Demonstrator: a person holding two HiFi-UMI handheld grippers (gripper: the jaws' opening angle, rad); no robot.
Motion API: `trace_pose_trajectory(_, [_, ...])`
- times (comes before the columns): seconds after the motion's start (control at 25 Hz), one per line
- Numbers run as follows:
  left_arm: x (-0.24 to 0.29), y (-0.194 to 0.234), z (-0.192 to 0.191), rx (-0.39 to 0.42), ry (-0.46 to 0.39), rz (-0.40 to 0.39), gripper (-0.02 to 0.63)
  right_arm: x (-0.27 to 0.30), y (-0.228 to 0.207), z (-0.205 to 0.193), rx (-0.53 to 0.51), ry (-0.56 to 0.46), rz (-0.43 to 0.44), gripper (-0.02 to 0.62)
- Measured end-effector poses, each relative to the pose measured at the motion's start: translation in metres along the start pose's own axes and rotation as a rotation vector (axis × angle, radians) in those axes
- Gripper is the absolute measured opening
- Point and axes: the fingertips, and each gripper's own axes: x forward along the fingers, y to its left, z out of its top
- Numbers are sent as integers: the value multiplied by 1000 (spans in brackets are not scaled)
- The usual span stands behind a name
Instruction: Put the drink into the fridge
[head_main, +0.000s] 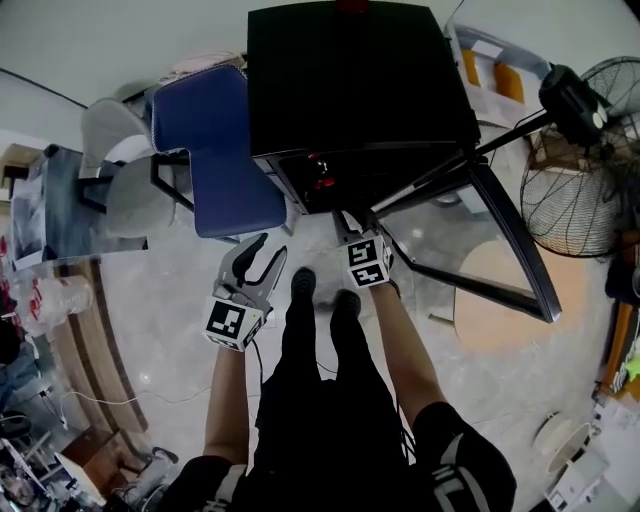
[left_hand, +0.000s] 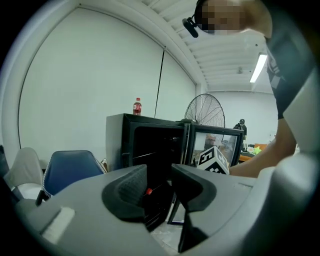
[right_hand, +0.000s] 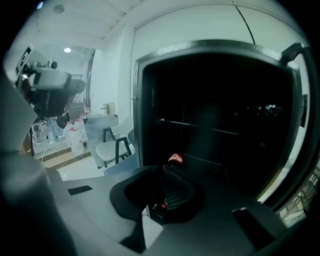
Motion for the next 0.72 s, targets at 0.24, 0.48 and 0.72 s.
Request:
trace_pose_trajectory(0.24, [-4, -19, 16, 11, -9, 23, 133, -54, 7, 19, 26, -62, 128, 2])
trace_pose_trajectory(0.48, [-15, -38, 27, 19, -10, 17, 47, -104, 8, 24, 13, -93, 217, 2])
trace_pose_trajectory(0.72, [-25, -38, 36, 32, 2, 53, 12, -139, 5, 16, 11, -85, 212, 2])
